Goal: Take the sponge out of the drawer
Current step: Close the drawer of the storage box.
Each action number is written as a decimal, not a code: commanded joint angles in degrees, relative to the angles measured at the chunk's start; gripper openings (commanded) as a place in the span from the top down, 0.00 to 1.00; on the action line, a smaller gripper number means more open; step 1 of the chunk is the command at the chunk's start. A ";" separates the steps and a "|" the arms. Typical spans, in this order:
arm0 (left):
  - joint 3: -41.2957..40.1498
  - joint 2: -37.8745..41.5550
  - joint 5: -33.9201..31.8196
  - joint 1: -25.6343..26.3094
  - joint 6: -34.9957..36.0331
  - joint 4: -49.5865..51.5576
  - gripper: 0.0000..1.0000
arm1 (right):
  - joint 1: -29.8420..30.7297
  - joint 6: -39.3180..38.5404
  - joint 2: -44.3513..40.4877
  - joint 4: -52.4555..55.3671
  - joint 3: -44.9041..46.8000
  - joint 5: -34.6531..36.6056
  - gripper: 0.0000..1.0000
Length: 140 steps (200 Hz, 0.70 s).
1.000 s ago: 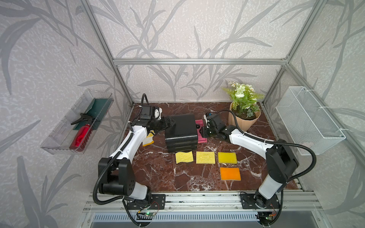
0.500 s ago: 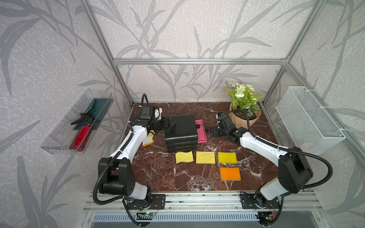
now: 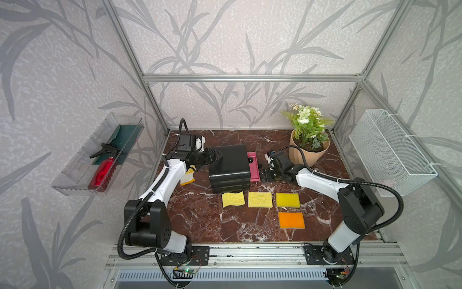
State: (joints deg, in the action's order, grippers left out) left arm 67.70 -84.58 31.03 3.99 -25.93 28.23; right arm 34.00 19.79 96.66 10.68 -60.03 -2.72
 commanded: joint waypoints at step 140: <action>3.04 3.57 -5.45 0.24 5.14 3.96 0.12 | -0.72 -0.09 -5.45 -6.35 2.28 -4.00 0.13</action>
State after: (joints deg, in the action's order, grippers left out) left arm 67.79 -84.23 29.39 4.03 -24.12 29.23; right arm 36.60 19.42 96.36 5.45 -60.86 -6.57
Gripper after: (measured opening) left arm 0.882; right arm 0.866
